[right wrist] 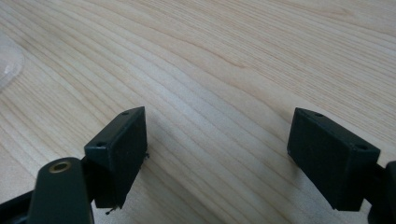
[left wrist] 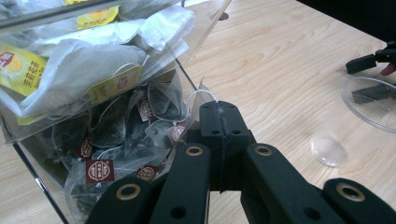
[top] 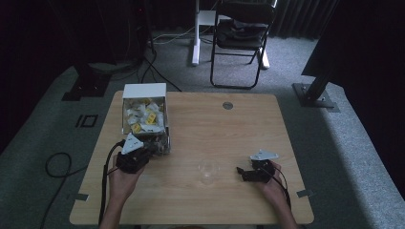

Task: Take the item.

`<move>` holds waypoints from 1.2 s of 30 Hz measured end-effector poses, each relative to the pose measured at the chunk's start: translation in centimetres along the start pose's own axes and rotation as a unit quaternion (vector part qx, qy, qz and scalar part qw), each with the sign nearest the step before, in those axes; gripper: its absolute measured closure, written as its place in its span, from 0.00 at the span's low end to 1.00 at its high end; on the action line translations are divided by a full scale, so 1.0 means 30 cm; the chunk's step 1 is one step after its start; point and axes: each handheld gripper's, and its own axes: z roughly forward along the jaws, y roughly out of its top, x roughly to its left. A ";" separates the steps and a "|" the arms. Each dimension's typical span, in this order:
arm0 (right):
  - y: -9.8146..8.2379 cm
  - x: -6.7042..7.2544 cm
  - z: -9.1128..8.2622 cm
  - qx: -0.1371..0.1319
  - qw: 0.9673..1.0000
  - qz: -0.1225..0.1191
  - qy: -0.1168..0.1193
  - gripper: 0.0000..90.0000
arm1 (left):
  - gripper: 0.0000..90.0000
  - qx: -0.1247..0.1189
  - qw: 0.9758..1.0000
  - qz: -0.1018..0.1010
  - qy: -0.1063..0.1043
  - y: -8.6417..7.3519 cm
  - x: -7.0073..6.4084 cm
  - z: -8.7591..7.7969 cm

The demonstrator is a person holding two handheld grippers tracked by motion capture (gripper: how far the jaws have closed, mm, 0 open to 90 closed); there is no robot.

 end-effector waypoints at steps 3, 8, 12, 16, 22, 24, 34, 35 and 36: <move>0.000 0.000 0.000 0.000 1.000 0.000 0.000 0.22 | 1.00 -0.002 1.000 0.001 -0.002 0.002 -0.002 -0.002; 0.000 0.000 0.000 0.000 1.000 0.000 0.000 0.22 | 1.00 -0.003 1.000 0.001 -0.009 0.005 -0.005 -0.005; 0.000 0.000 0.000 0.000 1.000 0.000 0.000 0.22 | 1.00 -0.003 1.000 0.007 -0.016 0.011 -0.017 -0.009; 0.000 0.000 0.000 0.000 1.000 -0.001 0.000 0.22 | 1.00 -0.005 1.000 0.011 -0.024 0.022 -0.030 -0.013; 0.000 0.000 0.000 0.000 1.000 0.000 0.000 0.22 | 1.00 -0.009 0.999 0.017 -0.030 0.033 -0.049 -0.015; 0.000 0.000 0.000 0.000 1.000 0.000 0.000 0.22 | 1.00 -0.010 0.999 0.020 -0.033 0.039 -0.056 -0.017; 0.000 0.000 0.000 0.000 1.000 0.000 0.000 0.22 | 1.00 -0.017 0.998 0.029 -0.044 0.060 -0.091 -0.024; 0.000 0.000 0.000 0.000 1.000 0.000 0.000 0.22 | 1.00 -0.017 0.998 0.030 -0.045 0.060 -0.094 -0.024; 0.000 0.000 0.000 0.000 1.000 0.000 0.000 0.22 | 1.00 -0.017 0.998 0.031 -0.046 0.061 -0.098 -0.023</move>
